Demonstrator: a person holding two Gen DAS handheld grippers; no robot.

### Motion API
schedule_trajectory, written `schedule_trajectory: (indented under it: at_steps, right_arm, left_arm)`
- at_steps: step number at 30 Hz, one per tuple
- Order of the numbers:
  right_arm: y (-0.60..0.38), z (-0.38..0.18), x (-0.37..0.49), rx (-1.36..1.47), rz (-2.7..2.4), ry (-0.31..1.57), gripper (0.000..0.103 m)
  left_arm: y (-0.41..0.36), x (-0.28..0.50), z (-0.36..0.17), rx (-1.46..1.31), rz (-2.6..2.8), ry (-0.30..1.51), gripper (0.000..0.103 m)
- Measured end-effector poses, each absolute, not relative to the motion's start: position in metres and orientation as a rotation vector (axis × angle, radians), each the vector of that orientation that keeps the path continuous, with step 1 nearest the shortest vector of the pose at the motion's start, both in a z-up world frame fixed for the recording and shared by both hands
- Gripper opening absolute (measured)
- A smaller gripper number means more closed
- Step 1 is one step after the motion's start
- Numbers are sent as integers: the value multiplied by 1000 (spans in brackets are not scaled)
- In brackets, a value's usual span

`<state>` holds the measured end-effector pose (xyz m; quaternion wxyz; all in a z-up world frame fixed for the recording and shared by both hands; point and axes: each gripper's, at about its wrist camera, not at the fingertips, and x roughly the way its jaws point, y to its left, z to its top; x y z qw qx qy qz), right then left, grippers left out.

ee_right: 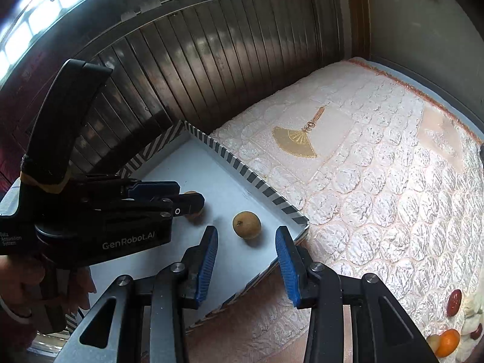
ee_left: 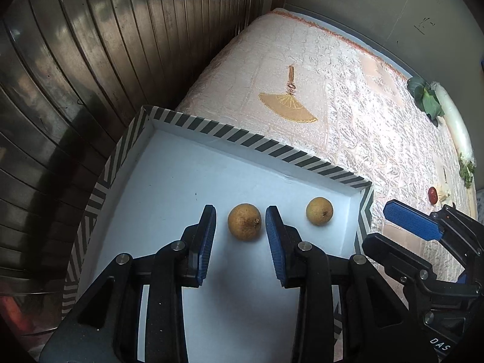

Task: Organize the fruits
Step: 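Withdraw the left gripper from the tray while the right gripper approaches an orange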

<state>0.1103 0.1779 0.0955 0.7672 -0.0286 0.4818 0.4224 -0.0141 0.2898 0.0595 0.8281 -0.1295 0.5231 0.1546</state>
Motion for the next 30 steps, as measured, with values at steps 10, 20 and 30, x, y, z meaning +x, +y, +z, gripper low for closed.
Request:
schedule_trajectory:
  at_steps: [10,20,30]
  right_arm:
    - [102,109,89,25,757,1012,38]
    - [25,105,66,70,588,1023,38]
    - [-60,97,55,125,433,1048,38]
  left_arm:
    - [216,-4,76,-209,226,1112,33]
    - [130,10,66,-141,109,1149,33]
    - [59,27,52,-80,-1,1187,33]
